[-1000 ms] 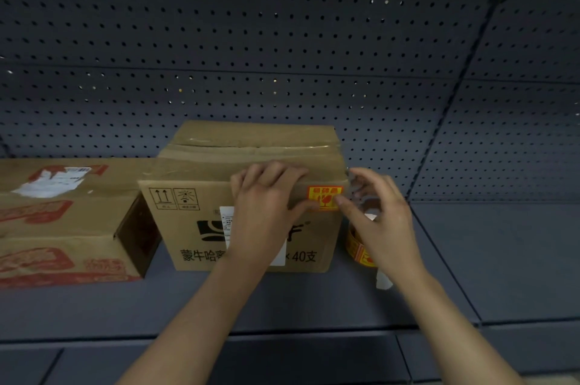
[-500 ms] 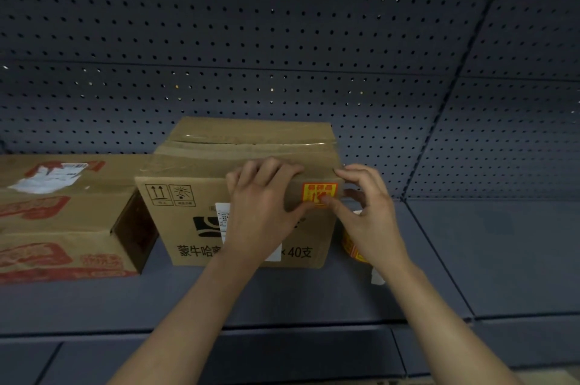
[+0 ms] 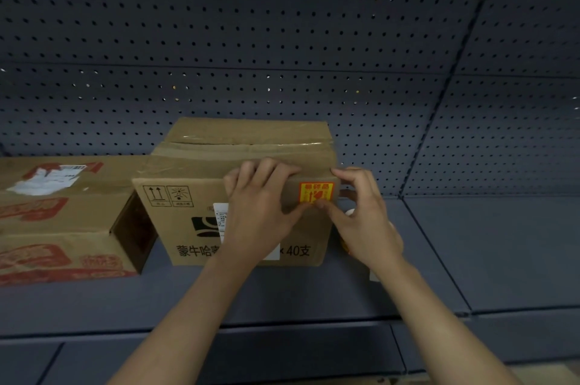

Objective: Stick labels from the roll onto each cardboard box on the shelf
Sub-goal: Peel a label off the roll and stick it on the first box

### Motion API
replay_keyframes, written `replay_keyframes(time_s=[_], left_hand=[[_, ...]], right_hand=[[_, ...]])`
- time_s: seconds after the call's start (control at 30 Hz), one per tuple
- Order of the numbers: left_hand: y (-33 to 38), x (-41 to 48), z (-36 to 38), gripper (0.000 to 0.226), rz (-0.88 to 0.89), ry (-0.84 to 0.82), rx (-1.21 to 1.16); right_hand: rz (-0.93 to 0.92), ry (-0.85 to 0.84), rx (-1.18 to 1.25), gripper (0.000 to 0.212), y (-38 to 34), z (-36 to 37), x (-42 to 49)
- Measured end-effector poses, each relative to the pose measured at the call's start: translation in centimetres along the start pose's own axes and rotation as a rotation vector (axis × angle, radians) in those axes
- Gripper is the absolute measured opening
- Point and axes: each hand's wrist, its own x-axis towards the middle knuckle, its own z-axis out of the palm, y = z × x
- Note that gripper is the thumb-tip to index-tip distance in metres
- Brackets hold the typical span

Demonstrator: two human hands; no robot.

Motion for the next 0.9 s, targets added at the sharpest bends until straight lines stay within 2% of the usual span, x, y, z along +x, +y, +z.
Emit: replay_keyframes(time_s=[0.27,0.47,0.6,0.77,0.9], left_hand=[[0.0,0.0,-0.1,0.039,0.007,0.029,-0.013],[0.3,0.3,-0.1,0.033,-0.009,0.048,-0.015],[0.1,0.1,-0.4,0.035,-0.001,-0.001,-0.007],[-0.8,-0.9,-1.9,0.045,0.093,-0.089,-0.012],[-2.1,-3.0,-4.8,0.044,-0.05,-0.033,-0.004]], right_hand=[[0.022,0.065,0.006,0.028,-1.0,0.2,0.5],[0.04,0.086,0.042,0.025,-1.3,0.3,0.7],[0.069,0.051,0.172,0.026,-1.5,0.1,0.6],[0.072,0.043,0.296,0.03,-1.5,0.3,0.4],[0.143,0.003,0.349,0.045,-1.1,0.4,0.5]])
